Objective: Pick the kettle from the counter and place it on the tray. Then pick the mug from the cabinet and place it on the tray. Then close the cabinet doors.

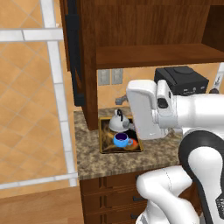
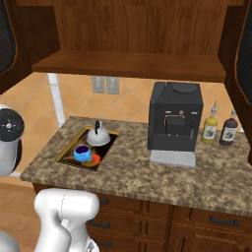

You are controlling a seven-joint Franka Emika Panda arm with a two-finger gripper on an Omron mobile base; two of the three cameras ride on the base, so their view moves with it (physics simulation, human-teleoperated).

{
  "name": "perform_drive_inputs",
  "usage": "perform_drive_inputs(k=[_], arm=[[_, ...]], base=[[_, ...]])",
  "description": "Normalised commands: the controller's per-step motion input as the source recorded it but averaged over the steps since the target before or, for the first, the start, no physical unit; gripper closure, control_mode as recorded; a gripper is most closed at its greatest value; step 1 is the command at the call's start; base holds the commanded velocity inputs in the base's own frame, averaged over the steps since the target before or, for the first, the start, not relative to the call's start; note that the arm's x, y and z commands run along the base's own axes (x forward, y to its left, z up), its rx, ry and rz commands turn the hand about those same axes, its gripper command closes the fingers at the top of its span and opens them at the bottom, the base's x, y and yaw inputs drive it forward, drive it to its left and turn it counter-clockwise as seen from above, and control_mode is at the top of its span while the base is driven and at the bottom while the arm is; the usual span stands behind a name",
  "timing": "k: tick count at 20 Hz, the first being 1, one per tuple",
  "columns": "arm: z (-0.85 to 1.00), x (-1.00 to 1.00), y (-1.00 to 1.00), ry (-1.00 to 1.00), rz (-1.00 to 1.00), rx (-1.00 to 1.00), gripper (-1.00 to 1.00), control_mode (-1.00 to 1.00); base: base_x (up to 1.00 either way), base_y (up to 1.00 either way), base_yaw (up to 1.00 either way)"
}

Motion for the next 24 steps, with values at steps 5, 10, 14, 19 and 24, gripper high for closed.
perform_drive_inputs(k=[5, 10, 14, 19, 24], arm=[[0.16, -0.44, 0.47, -0.16, 0.00, -0.02, -1.00, -1.00], [0.11, -0.39, 0.54, -0.01, -0.01, 0.00, -1.00, -1.00], [0.07, -0.10, 0.66, 0.00, -0.03, 0.00, -1.00, -1.00], [0.00, 0.29, 0.71, 0.00, -0.05, -0.01, -1.00, -1.00], [0.01, 0.67, 0.38, 0.00, -0.15, 0.00, -1.00, -1.00]], base=[[0.00, 0.00, 0.00], [0.00, 0.00, 0.00], [0.00, 0.00, 0.00], [0.00, 0.00, 0.00], [0.00, 0.00, 0.00]])
